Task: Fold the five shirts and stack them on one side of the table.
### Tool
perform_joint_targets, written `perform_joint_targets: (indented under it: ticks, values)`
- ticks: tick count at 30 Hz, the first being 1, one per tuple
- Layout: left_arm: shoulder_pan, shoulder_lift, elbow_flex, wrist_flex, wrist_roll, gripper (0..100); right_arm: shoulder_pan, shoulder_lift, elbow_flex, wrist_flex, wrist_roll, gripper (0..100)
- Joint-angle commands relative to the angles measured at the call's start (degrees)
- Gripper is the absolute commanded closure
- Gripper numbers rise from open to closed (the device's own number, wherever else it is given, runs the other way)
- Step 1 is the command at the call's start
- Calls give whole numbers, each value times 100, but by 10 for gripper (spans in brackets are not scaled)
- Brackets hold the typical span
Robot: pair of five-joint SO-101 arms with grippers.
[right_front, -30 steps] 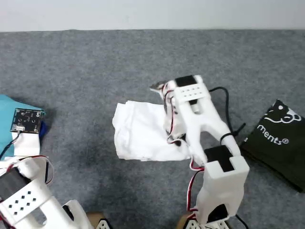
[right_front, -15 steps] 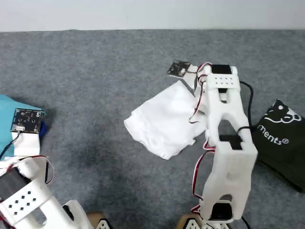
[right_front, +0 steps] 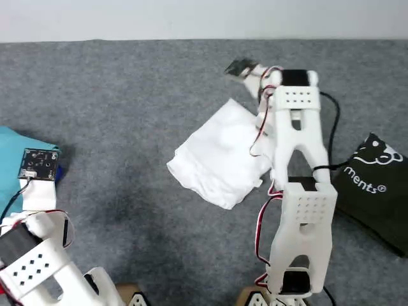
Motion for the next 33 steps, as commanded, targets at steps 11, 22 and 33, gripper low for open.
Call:
perform_joint_targets:
  ticks: [11, 22, 33]
  values:
    - [26, -53, -22, -158, -18, 994, 224, -1165, -1152, 1103, -2813, 812]
    - [290, -53, -22, -185, -18, 994, -110, -2791, 1855, 1095, -4905, 811]
    - [598, -18, 31, -193, -18, 994, -1305, -2062, 2673, 927, -7218, 563]
